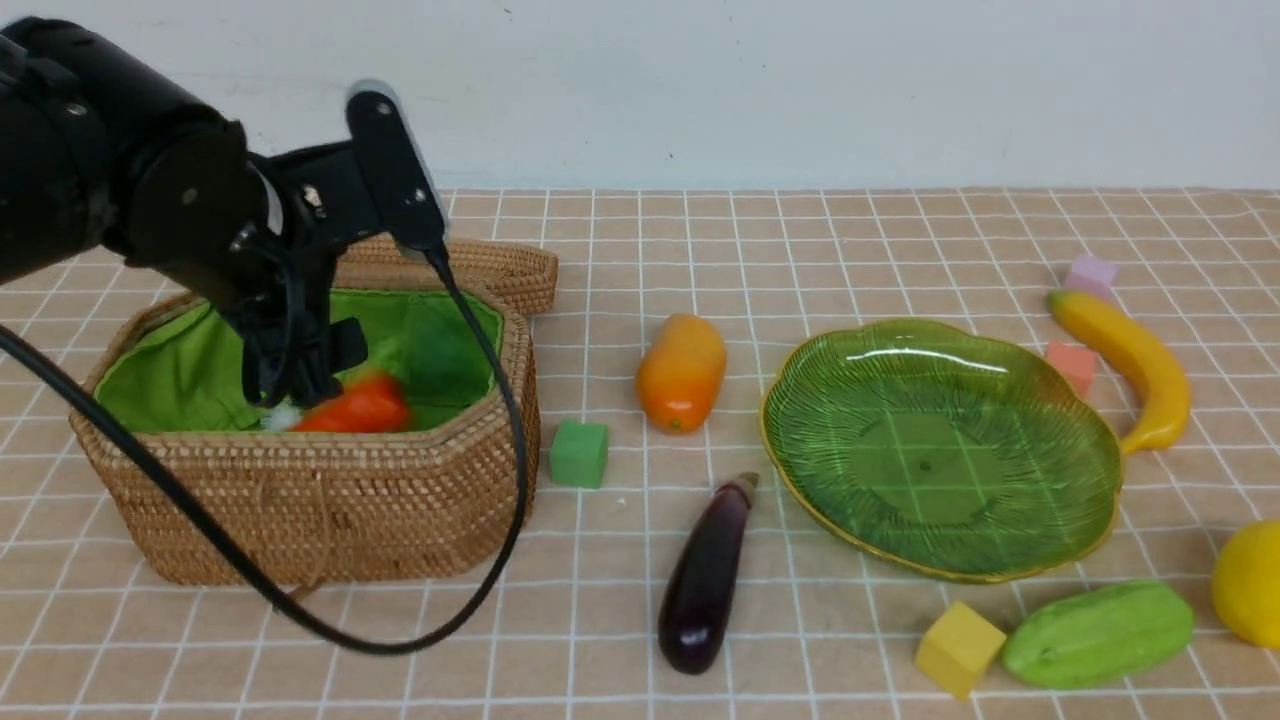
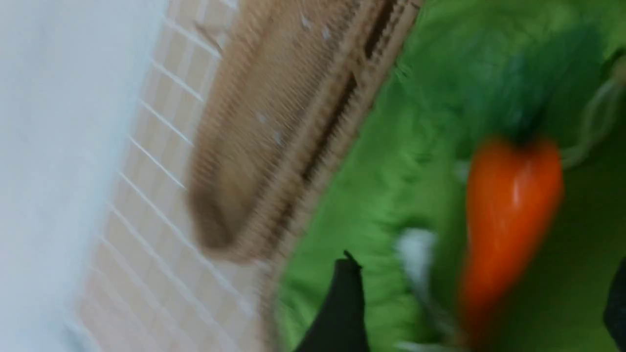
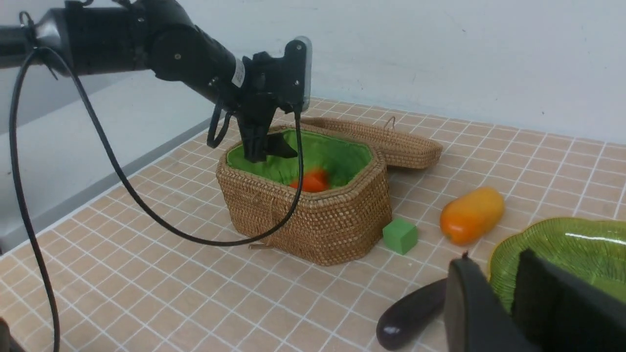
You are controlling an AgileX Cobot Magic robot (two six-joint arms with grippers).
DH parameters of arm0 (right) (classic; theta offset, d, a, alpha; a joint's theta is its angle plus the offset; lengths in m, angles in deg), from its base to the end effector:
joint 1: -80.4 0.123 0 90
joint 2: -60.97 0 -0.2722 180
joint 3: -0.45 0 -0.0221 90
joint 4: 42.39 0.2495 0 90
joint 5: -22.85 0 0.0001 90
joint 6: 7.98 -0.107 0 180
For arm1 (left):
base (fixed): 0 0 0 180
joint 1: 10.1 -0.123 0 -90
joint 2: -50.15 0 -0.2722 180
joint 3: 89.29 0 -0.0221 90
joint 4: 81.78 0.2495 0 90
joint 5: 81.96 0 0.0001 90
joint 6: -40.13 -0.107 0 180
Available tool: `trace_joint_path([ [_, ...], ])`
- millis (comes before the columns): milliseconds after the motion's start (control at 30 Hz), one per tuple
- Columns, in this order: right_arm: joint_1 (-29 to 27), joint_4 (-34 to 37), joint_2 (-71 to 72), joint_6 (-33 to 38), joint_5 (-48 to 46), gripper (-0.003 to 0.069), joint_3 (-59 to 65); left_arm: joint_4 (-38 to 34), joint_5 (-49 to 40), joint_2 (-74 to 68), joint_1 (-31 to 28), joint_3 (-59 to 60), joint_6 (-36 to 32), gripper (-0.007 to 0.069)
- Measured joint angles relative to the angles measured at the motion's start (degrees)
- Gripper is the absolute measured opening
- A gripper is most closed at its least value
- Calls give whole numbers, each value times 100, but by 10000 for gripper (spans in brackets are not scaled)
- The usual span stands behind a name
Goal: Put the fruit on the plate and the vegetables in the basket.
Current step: Use the left arm to grab a carrot and put it into the left basket, then use the left arm to grab an eggplant and put it into the left basket
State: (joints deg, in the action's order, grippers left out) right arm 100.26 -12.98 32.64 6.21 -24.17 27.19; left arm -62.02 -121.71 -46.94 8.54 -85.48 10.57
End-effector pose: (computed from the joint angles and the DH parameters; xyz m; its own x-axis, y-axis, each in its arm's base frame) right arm 0.0350 0.0536 0.3989 -0.2097 0.0423 -0.9768 -0.6311 0.7573 0.1683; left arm 0.3403 -0.0903 0.2888 -0.3798 0.8567 -0.3491 0.6308 0.5158 0.5796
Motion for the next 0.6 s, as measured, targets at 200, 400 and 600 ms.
trace_joint_path([
  [200, 0, -472, 0, -592, -154, 165, 0, -1160, -214, 324, 472, -7, 1034, 510],
  [400, 0, -1173, 0, -1250, -477, 173, 0, -1624, -661, -252, 2350, -601, 3377, 132],
  [600, 0, -1227, 0, -1323, -689, 179, 0, -1421, -1563, -1864, 2653, -1782, 4356, 247],
])
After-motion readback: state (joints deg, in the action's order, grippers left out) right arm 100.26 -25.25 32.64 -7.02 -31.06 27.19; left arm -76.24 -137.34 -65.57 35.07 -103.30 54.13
